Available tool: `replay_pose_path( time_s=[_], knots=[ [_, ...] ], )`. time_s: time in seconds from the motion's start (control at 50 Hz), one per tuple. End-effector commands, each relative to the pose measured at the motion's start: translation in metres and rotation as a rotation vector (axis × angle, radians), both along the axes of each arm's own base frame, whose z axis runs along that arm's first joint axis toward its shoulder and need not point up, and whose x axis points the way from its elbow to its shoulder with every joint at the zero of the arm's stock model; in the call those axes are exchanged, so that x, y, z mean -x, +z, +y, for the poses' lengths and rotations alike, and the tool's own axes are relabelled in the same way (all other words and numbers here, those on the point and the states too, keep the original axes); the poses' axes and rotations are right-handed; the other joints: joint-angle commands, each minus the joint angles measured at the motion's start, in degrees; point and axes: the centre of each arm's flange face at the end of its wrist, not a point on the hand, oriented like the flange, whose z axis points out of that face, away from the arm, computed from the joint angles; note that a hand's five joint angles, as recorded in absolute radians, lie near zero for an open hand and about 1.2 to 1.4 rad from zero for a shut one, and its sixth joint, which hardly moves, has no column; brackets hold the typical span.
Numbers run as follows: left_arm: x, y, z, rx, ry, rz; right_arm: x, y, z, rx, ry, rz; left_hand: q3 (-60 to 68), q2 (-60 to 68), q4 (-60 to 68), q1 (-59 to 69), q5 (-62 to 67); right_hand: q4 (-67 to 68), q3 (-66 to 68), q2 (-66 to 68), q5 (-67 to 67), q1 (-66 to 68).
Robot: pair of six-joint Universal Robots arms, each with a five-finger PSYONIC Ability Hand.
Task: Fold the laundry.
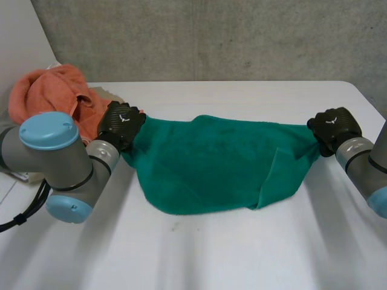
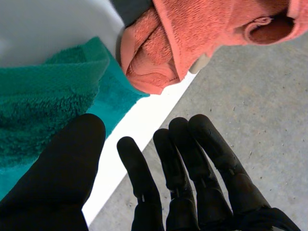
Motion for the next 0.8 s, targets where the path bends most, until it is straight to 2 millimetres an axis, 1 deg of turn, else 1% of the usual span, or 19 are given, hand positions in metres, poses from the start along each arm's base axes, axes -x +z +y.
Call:
replay_pose_path(
  time_s=[0.02,0.08,0.16,0.18,0.2,0.26,0.28,0.32,0.34,0.36,0.4,0.42,0.46,0.5,0.52,0.54,0.6,0.64,0.8],
  knots=[
    [-0.005,0.009,0.017,-0.004,-0.036,-0.126,0.003,-0.004,0.012,-0.150,0.009,-0.035,6.28,6.32,6.31,6.07,6.48,14.20,13.91,13.50,14.77,15.09],
    [-0.010,0.007,0.021,-0.057,-0.054,-0.145,0.018,0.004,0.014,-0.204,-0.003,-0.017,5.45,5.49,5.48,5.24,5.64,11.85,11.56,11.15,12.42,12.73],
    [-0.012,0.002,0.024,-0.107,-0.067,-0.167,0.022,0.016,0.019,-0.252,0.002,0.015,3.75,3.80,3.79,3.55,3.95,-17.55,-17.84,-18.25,-16.99,-16.67],
    [-0.013,0.000,0.025,-0.125,-0.075,-0.174,0.022,0.023,0.022,-0.277,0.004,0.023,3.92,3.96,3.95,3.72,4.12,-33.76,-34.06,-34.46,-33.20,-32.88],
    [-0.014,-0.001,0.025,-0.135,-0.074,-0.178,0.021,0.027,0.023,-0.276,0.004,0.023,3.92,3.96,3.95,3.72,4.12,-37.09,-37.38,-37.79,-36.52,-36.21],
    [-0.017,-0.004,0.022,-0.157,-0.065,-0.193,0.013,0.049,0.027,-0.270,0.022,0.006,7.11,7.15,7.14,6.90,7.30,-38.13,-38.42,-38.83,-37.57,-37.25],
    [-0.017,-0.005,0.022,-0.160,-0.066,-0.197,0.007,0.058,0.029,-0.258,0.041,-0.004,9.95,9.99,9.98,9.74,10.15,-38.97,-39.26,-39.67,-38.40,-38.08],
    [-0.016,-0.003,0.020,-0.160,-0.066,-0.204,-0.004,0.064,0.030,-0.241,0.073,-0.014,25.69,25.73,25.72,25.49,25.89,-38.97,-39.27,-39.67,-38.41,-38.09],
    [-0.016,-0.003,0.020,-0.161,-0.065,-0.205,-0.016,0.068,0.030,-0.223,0.119,-0.022,25.77,25.81,25.80,25.56,25.97,-38.97,-39.27,-39.67,-38.41,-38.09],
    [-0.016,0.000,0.020,-0.159,-0.064,-0.202,-0.022,0.068,0.030,-0.214,0.141,-0.026,25.77,25.81,25.80,25.57,25.97,-38.97,-39.27,-39.67,-38.41,-38.09],
    [-0.016,0.004,0.019,-0.153,-0.056,-0.196,-0.039,0.065,0.026,-0.196,0.227,-0.036,25.77,25.81,25.80,25.57,25.97,-38.98,-39.27,-39.68,-38.41,-38.09],
    [-0.016,0.011,0.019,-0.142,-0.049,-0.186,-0.052,0.059,0.024,-0.195,0.300,-0.041,25.77,25.81,25.80,25.57,25.97,-38.81,-39.10,-39.51,-38.24,-37.92],
    [-0.016,0.016,0.020,-0.136,-0.045,-0.174,-0.062,0.052,0.020,-0.197,0.357,-0.036,25.77,25.81,25.80,25.57,25.97,-38.47,-38.76,-39.17,-37.91,-37.59],
    [-0.015,0.027,0.024,-0.122,-0.046,-0.146,-0.072,0.038,0.014,-0.203,0.411,-0.015,25.77,25.81,25.80,25.57,25.97,-37.63,-37.92,-38.33,-37.07,-36.75],
    [-0.015,0.030,0.025,-0.117,-0.046,-0.136,-0.074,0.033,0.012,-0.206,0.419,-0.003,25.77,25.81,25.80,25.57,25.97,-37.63,-37.92,-38.33,-37.06,-36.74],
    [-0.014,0.036,0.027,-0.110,-0.049,-0.118,-0.076,0.023,0.005,-0.209,0.423,0.033,25.77,25.81,25.80,25.57,25.97,-37.63,-37.92,-38.33,-37.06,-36.74],
    [-0.012,0.041,0.029,-0.105,-0.049,-0.099,-0.078,0.011,-0.001,-0.210,0.420,0.076,25.77,25.81,25.80,25.57,25.97,-37.63,-37.92,-38.33,-37.06,-36.74],
    [-0.012,0.047,0.029,-0.095,-0.046,-0.085,-0.080,-0.002,-0.008,-0.196,0.417,0.150,25.77,25.81,25.80,25.57,25.97,-37.63,-37.92,-38.33,-37.06,-36.74],
    [-0.014,0.050,0.025,-0.085,-0.036,-0.078,-0.077,-0.031,-0.021,-0.172,0.407,0.253,25.77,25.81,25.80,25.57,25.97,-37.63,-37.92,-38.33,-37.06,-36.74]
  ],
)
